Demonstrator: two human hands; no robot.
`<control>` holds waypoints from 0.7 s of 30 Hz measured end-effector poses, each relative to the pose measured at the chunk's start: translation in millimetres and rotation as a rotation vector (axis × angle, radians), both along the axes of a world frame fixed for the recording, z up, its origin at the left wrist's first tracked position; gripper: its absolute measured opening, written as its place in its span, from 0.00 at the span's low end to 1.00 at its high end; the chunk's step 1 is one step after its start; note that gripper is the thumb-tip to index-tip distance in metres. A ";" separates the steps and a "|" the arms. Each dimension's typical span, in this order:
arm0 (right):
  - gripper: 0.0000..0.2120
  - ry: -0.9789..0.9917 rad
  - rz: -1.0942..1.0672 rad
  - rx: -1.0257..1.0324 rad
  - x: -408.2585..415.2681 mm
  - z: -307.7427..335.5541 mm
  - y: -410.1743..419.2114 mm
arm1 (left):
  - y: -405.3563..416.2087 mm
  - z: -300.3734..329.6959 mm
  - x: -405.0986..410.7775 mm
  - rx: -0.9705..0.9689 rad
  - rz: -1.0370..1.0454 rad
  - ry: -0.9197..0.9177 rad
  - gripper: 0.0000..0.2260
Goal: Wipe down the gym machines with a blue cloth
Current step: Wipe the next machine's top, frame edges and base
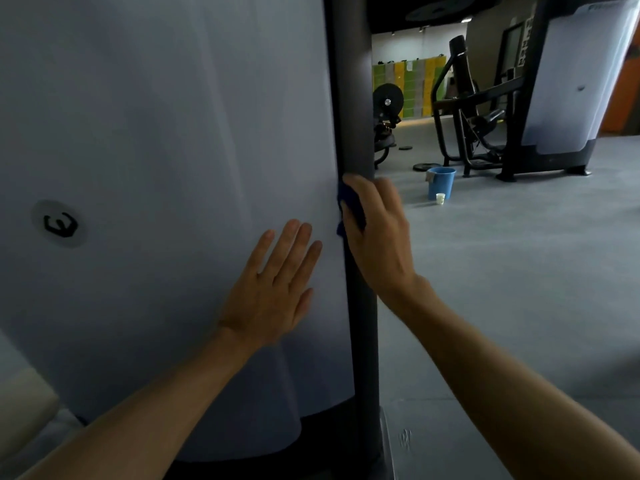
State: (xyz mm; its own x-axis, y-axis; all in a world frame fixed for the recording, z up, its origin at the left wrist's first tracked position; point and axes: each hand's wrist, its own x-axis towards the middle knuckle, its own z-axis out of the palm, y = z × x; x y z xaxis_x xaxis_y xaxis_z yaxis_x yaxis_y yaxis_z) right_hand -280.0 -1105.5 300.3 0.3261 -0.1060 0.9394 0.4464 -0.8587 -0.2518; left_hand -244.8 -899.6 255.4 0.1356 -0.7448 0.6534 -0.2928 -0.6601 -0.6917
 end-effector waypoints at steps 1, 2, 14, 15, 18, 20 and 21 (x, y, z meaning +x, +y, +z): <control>0.14 -0.041 -0.008 -0.004 1.7 12.4 0.8 | 0.0 0.3 -0.4 0.000 -0.001 0.006 0.32; 0.14 -0.068 -0.013 -0.017 3.1 13.6 0.8 | 0.2 0.1 -0.1 -0.006 -0.006 0.014 0.31; 0.18 0.207 0.044 -0.131 -23.6 -173.4 -11.5 | -5.7 -39.3 0.7 -0.013 0.012 0.031 0.34; 0.16 0.193 0.049 -0.130 -22.2 -162.1 -12.6 | -4.7 -43.5 -0.1 0.005 0.012 0.027 0.34; 0.14 0.070 0.074 -0.031 -13.4 -95.1 -8.0 | 1.0 -55.6 -4.3 0.050 0.001 0.053 0.33; 0.14 0.006 0.080 0.054 -6.4 -52.4 -3.1 | 6.1 -64.8 -6.8 0.090 0.014 0.070 0.33; 0.13 -0.030 0.072 0.069 -3.8 -41.7 0.1 | 7.3 -68.7 -8.6 0.100 0.022 0.075 0.33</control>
